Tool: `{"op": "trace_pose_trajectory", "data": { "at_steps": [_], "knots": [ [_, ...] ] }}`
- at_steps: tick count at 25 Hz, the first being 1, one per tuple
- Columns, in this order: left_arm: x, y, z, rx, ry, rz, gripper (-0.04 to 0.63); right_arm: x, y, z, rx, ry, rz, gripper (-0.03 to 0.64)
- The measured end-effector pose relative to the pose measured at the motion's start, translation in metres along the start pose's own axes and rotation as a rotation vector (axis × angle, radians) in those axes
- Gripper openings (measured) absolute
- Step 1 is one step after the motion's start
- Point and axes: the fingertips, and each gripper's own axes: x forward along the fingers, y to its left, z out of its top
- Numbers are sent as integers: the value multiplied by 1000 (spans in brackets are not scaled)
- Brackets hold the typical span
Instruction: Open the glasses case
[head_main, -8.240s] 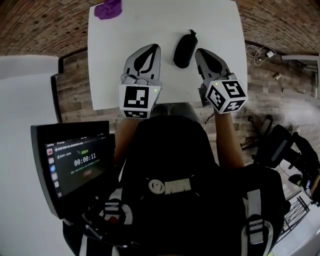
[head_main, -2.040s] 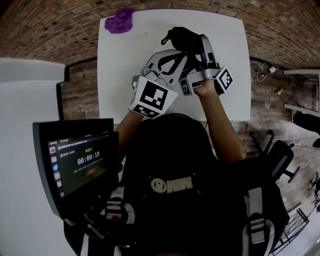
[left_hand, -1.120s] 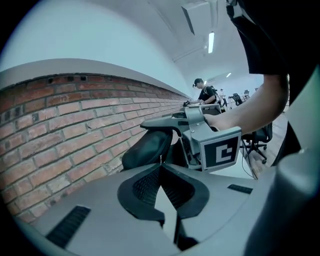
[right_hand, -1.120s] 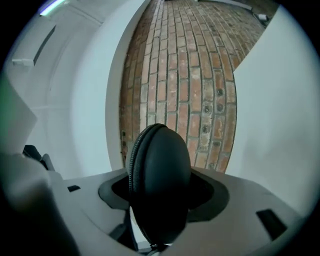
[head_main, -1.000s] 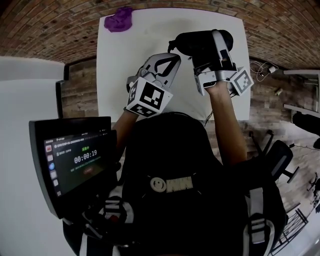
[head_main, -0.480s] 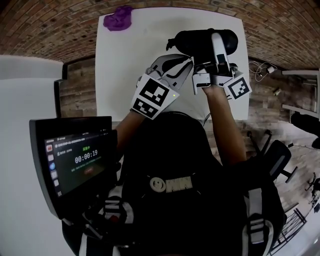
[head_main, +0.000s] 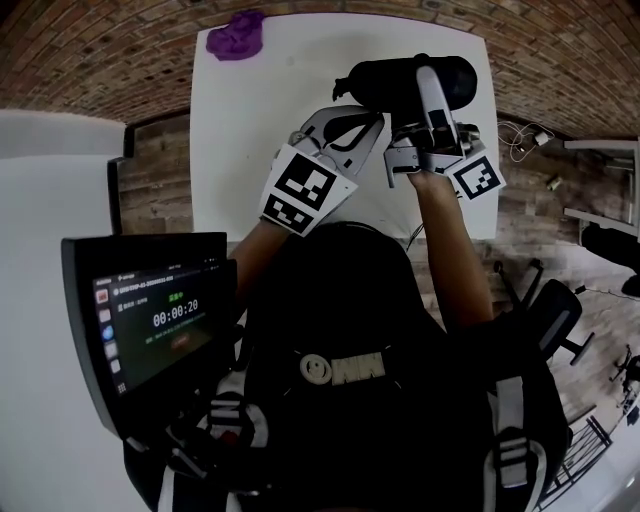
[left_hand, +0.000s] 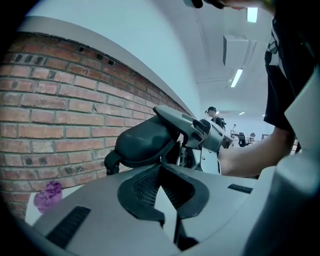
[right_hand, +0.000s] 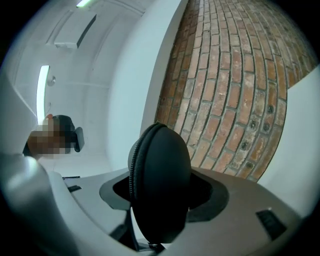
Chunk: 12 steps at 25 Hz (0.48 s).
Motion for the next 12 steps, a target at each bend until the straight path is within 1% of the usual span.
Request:
{"op": "trace_pose_trajectory", "data": {
  "at_steps": [2, 9, 12],
  "knots": [
    [-1, 0, -1, 14, 8, 2, 3, 1, 2, 0, -24, 16, 3, 253],
    [1, -1, -6, 28, 36, 1, 3, 2, 10, -4, -104, 58, 21, 253],
    [3, -5, -7, 23, 37, -16, 3, 5, 16, -7, -158, 77, 34, 253]
  ]
}}
